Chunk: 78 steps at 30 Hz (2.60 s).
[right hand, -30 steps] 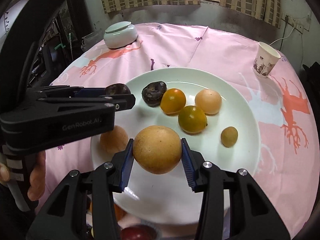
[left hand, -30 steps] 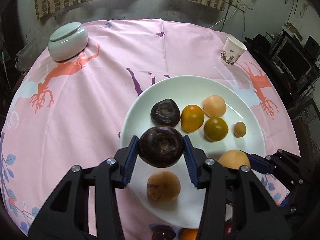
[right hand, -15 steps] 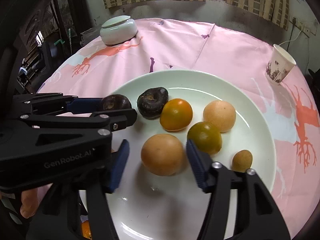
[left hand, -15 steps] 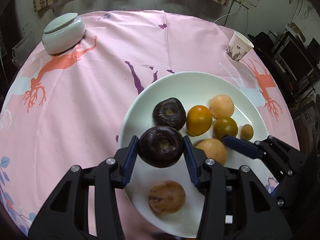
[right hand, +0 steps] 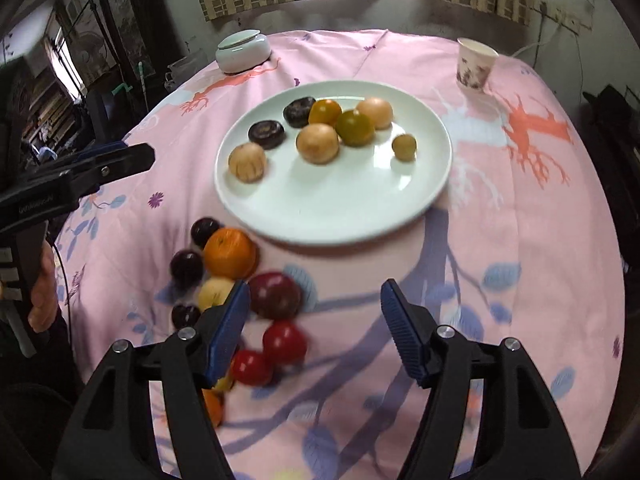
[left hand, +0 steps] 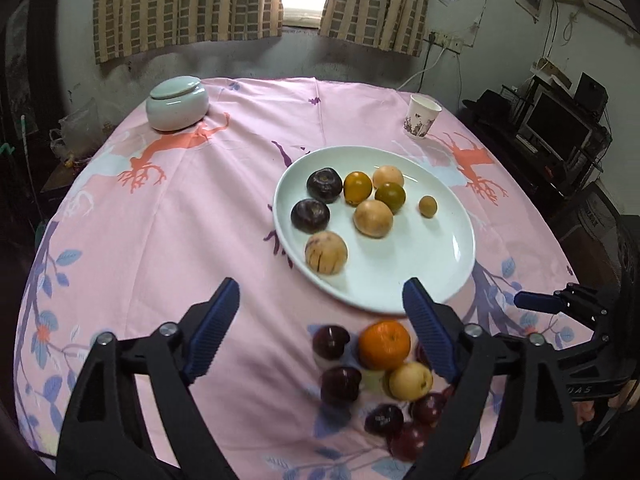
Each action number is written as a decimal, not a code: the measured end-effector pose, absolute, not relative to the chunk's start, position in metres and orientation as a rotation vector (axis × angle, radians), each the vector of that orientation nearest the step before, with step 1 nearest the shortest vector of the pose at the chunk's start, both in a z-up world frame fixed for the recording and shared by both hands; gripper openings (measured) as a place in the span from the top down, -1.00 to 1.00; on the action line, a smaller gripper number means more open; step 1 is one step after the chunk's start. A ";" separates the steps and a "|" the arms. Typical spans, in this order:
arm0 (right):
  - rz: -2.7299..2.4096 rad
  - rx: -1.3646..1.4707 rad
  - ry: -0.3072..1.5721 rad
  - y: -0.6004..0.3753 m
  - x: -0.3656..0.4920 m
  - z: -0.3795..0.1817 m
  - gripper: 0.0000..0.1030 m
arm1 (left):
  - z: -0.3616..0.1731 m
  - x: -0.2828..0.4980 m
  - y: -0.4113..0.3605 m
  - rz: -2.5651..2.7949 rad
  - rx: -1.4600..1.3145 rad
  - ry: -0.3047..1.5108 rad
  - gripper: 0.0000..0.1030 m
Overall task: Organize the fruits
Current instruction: 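Move both open tools back over the fruit pile, then grasp a dark red plum with the left tool while the right tool grasps an orange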
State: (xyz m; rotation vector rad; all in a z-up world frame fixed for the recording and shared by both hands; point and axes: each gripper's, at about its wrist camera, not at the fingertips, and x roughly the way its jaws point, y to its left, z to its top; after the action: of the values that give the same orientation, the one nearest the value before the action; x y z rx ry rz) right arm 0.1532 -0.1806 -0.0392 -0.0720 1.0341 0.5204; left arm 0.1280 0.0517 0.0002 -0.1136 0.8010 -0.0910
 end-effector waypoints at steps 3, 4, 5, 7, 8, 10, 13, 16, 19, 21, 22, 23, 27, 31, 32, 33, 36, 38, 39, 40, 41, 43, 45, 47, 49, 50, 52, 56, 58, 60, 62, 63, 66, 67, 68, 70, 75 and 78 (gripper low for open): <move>0.474 0.007 1.015 -0.194 0.112 -0.050 -0.33 | -0.015 0.078 0.041 -0.049 -0.101 0.743 -0.69; 0.446 0.013 1.001 -0.195 0.100 -0.054 -0.33 | -0.021 0.067 0.036 -0.049 -0.090 0.743 -0.71; 0.418 0.006 0.992 -0.194 0.090 -0.058 -0.33 | -0.028 0.057 0.031 -0.062 -0.075 0.756 -0.75; 0.418 -0.012 1.011 -0.190 0.078 -0.066 -0.33 | -0.038 0.042 0.023 -0.094 -0.040 0.780 -0.77; 0.432 -0.019 1.029 -0.188 0.076 -0.069 -0.33 | -0.040 0.035 0.020 -0.103 -0.016 0.780 -0.82; 0.464 -0.020 1.042 -0.182 0.068 -0.072 -0.33 | -0.042 0.025 0.018 -0.092 0.015 0.767 -0.93; 0.572 -0.011 1.042 -0.169 0.053 -0.071 -0.33 | -0.040 0.017 0.028 -0.067 -0.005 0.754 -0.93; 0.640 -0.051 1.068 -0.148 0.045 -0.075 -0.33 | -0.040 0.017 0.043 -0.050 -0.067 0.761 -0.93; 0.649 -0.092 1.082 -0.136 0.039 -0.079 -0.33 | -0.041 0.017 0.050 -0.035 -0.082 0.769 -0.93; 0.653 -0.096 1.077 -0.134 0.037 -0.078 -0.33 | -0.043 0.017 0.053 -0.027 -0.084 0.778 -0.93; 0.653 -0.097 1.074 -0.134 0.037 -0.077 -0.33 | -0.044 0.017 0.054 -0.025 -0.086 0.784 -0.93; 0.653 -0.096 1.075 -0.134 0.037 -0.077 -0.33 | -0.045 0.017 0.055 -0.025 -0.088 0.791 -0.93; 0.649 -0.098 1.092 -0.132 0.039 -0.080 -0.33 | -0.048 0.017 0.058 -0.030 -0.104 0.806 -0.93; 0.625 -0.119 1.076 -0.128 0.043 -0.083 -0.33 | -0.049 0.017 0.059 -0.033 -0.108 0.813 -0.93; 0.620 -0.126 1.072 -0.127 0.043 -0.084 -0.33 | -0.050 0.017 0.060 -0.036 -0.108 0.816 -0.93; 0.617 -0.135 1.068 -0.125 0.043 -0.085 -0.33 | -0.051 0.017 0.060 -0.039 -0.108 0.819 -0.93; 0.612 -0.162 1.067 -0.120 0.045 -0.089 0.13 | -0.053 0.015 0.060 -0.049 -0.109 0.823 -0.93; 0.607 -0.175 1.055 -0.117 0.044 -0.089 0.14 | -0.054 0.016 0.061 -0.055 -0.111 0.825 -0.93; 0.604 -0.169 1.054 -0.118 0.044 -0.088 0.14 | -0.054 0.016 0.062 -0.057 -0.111 0.826 -0.93; 0.600 -0.157 1.051 -0.122 0.044 -0.086 0.14 | -0.054 0.016 0.062 -0.061 -0.111 0.827 -0.93; 0.584 -0.135 1.041 -0.129 0.045 -0.081 0.14 | -0.054 0.016 0.061 -0.067 -0.108 0.829 -0.93; 0.522 -0.099 1.009 -0.147 0.048 -0.071 0.14 | -0.054 0.016 0.057 -0.085 -0.103 0.835 -0.93; 0.432 -0.084 0.977 -0.168 0.051 -0.066 0.14 | -0.056 0.018 0.049 -0.121 -0.098 0.848 -0.93; 0.359 -0.076 0.977 -0.187 0.054 -0.068 0.14 | -0.059 0.020 0.038 -0.154 -0.084 0.865 -0.93; 0.338 -0.046 1.002 -0.201 0.056 -0.075 0.14 | -0.062 0.022 0.026 -0.178 -0.065 0.884 -0.93; 0.340 -0.027 1.013 -0.208 0.055 -0.078 0.14 | -0.065 0.023 0.021 -0.184 -0.055 0.892 -0.93; 0.351 0.009 1.028 -0.217 0.053 -0.084 0.14 | -0.071 0.028 0.011 -0.175 -0.036 0.917 -0.93; 0.372 0.040 1.027 -0.228 0.049 -0.087 0.13 | -0.092 0.041 -0.002 -0.137 -0.015 1.009 -0.93; 0.385 0.049 1.023 -0.232 0.048 -0.087 0.12 | -0.101 0.045 -0.008 -0.136 -0.013 1.033 -0.93; 0.393 0.050 1.023 -0.233 0.046 -0.088 0.12 | -0.107 0.049 -0.017 -0.117 0.016 1.033 -0.92; 0.402 0.053 1.026 -0.235 0.045 -0.089 0.12 | -0.108 0.051 -0.022 -0.107 0.034 1.014 -0.85; 0.405 0.055 1.027 -0.235 0.045 -0.089 0.12 | -0.107 0.053 -0.023 -0.103 0.030 1.008 -0.81; 0.413 0.062 1.026 -0.235 0.045 -0.089 0.12 | -0.101 0.054 -0.028 -0.104 0.048 0.982 -0.36; 0.416 0.066 1.027 -0.235 0.045 -0.089 0.12 | -0.100 0.054 -0.030 -0.118 0.051 0.977 -0.19; 0.416 0.069 1.028 -0.235 0.045 -0.089 0.12 | -0.099 0.054 -0.032 -0.125 0.056 0.972 -0.04; 0.418 0.071 1.032 -0.233 0.045 -0.090 0.12 | -0.099 0.055 -0.035 -0.126 0.060 0.967 -0.03; 0.437 0.063 1.031 -0.225 0.044 -0.088 0.12 | -0.089 0.049 -0.034 -0.189 0.003 0.952 0.30; 0.440 0.053 1.024 -0.222 0.043 -0.085 0.12 | -0.081 0.043 -0.031 -0.192 0.006 0.928 0.30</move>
State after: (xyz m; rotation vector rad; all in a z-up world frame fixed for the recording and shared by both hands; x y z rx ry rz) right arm 0.0430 -0.2217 -0.0848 0.0530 1.0235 0.4404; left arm 0.0431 -0.0309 -0.0814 0.0060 0.9276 -0.1916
